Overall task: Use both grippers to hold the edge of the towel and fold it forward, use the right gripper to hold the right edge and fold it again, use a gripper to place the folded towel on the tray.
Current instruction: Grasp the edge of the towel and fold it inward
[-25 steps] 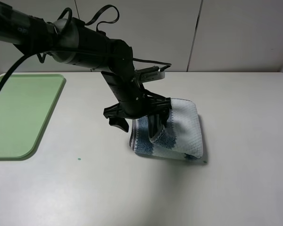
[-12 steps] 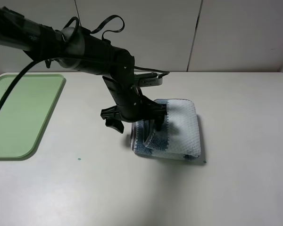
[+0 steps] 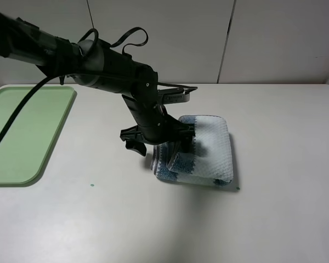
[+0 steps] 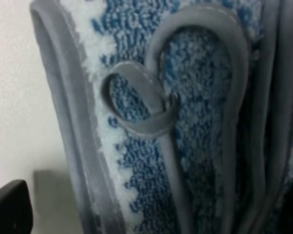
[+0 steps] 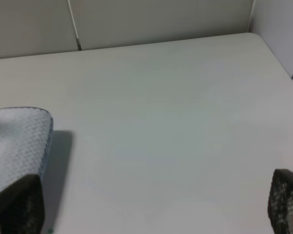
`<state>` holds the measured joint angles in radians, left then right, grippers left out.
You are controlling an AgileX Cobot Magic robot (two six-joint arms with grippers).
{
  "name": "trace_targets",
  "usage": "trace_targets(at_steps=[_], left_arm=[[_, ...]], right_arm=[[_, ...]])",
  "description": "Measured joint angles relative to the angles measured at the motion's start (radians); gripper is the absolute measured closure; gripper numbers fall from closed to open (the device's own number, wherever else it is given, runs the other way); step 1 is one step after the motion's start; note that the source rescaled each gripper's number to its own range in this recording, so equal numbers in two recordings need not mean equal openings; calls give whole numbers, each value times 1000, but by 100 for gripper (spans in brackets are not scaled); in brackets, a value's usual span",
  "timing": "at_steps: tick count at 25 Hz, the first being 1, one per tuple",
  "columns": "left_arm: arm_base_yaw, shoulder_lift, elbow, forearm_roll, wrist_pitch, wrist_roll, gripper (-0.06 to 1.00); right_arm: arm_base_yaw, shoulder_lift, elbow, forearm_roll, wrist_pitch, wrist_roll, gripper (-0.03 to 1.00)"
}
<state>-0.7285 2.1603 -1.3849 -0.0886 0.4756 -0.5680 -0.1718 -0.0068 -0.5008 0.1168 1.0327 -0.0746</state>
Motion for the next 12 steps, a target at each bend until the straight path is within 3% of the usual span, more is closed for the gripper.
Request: trace_targets(at_steps=[3,12], left_arm=[[0,0,0,0,-11,0,2],[0,0,0,-1,-22,0,36]], right_arm=[[0,0,0,0,0,1,-3],[0,0,0,0,0,2,-3]])
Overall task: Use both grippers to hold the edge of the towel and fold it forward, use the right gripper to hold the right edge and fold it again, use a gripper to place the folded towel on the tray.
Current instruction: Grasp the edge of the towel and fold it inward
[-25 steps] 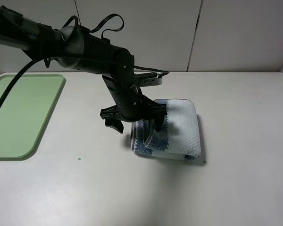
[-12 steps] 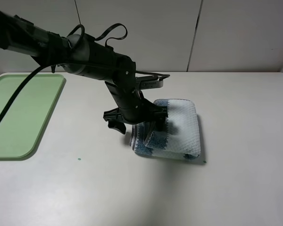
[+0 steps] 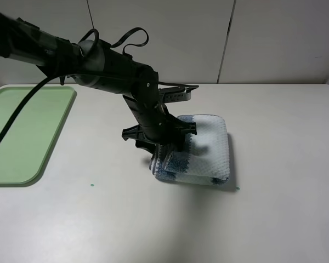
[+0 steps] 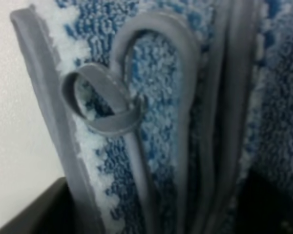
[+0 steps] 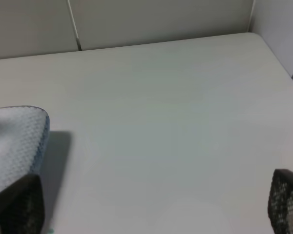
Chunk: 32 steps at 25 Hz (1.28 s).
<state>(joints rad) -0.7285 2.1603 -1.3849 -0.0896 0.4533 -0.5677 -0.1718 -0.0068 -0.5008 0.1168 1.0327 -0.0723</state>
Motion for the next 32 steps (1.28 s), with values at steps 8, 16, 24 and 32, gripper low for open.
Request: trace_targets(at_steps=[8,16,24,32], left_arm=[[0,0,0,-2,-6,1,77],[0,0,0,-3,-6,1,85],[0,0,-2,-3,20,1,85],[0,0,-4,21,68,1,43]], right_arm=[[0,0,0,0,0,0,-3],[0,0,0,0,0,0,-3],[0,0,0,0,0,0,-3],[0,0,0,0,0,0,-3]])
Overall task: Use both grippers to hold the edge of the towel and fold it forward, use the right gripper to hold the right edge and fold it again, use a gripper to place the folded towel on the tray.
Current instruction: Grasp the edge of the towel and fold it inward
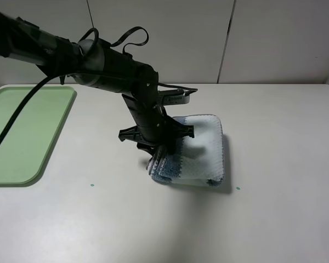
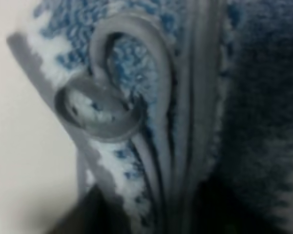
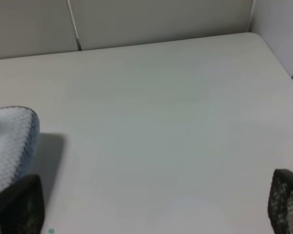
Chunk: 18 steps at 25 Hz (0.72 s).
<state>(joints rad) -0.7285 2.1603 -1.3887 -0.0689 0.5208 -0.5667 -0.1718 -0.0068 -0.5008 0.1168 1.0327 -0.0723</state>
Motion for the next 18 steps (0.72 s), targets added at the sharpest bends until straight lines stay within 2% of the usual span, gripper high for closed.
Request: trace_targets(at_steps=[3,5,14,18], left_arm=[[0,0,0,48,6,0,20],[0,0,0,69,7,0,13],[0,27,0,79,-60,0,8],[0,30,0,69,-83,0,14]], right_arm=[[0,0,0,0,0,0,-3],[0,0,0,0,0,0,-3],[0,0,0,0,0,4,-3],[0,0,0,0,0,4,-3]])
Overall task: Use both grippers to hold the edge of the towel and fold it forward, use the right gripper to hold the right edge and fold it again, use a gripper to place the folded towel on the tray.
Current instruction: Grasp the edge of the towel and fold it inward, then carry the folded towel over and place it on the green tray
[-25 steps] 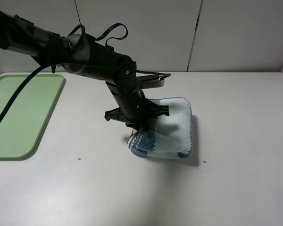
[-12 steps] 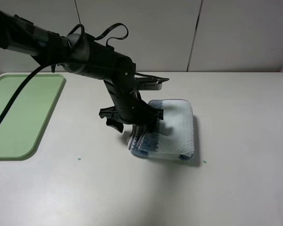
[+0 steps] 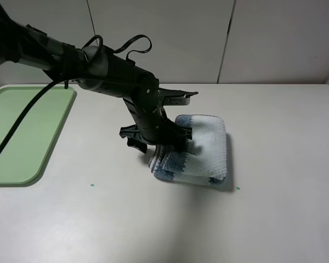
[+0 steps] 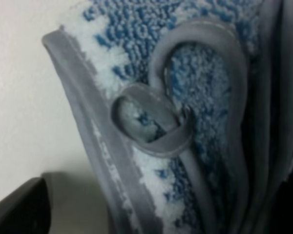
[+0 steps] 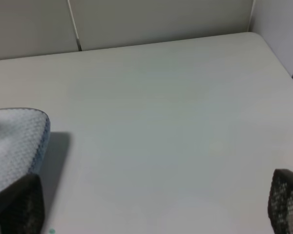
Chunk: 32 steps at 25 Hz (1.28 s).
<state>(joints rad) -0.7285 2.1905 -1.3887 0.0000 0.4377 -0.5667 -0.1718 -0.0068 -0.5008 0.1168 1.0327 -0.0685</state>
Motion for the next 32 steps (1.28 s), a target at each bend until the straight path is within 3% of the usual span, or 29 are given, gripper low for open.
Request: trace_targets(at_steps=[2,8,10,21,32], left_arm=[[-2,2,0,0,-10,0,24],[-4,2,-1,-12,-34,0,70],[-4,2,-1,-13,-35,0,81],[-4,-7,-1,-13,-30,0,82],[-4,-110,-1,42,92,0,82]], right_arm=[[0,0,0,0,0,0,-3],[0,0,0,0,0,1,-3],[0,0,0,0,0,1,-3],[0,0,0,0,0,2,-3],[0,0,0,0,0,3,-3]])
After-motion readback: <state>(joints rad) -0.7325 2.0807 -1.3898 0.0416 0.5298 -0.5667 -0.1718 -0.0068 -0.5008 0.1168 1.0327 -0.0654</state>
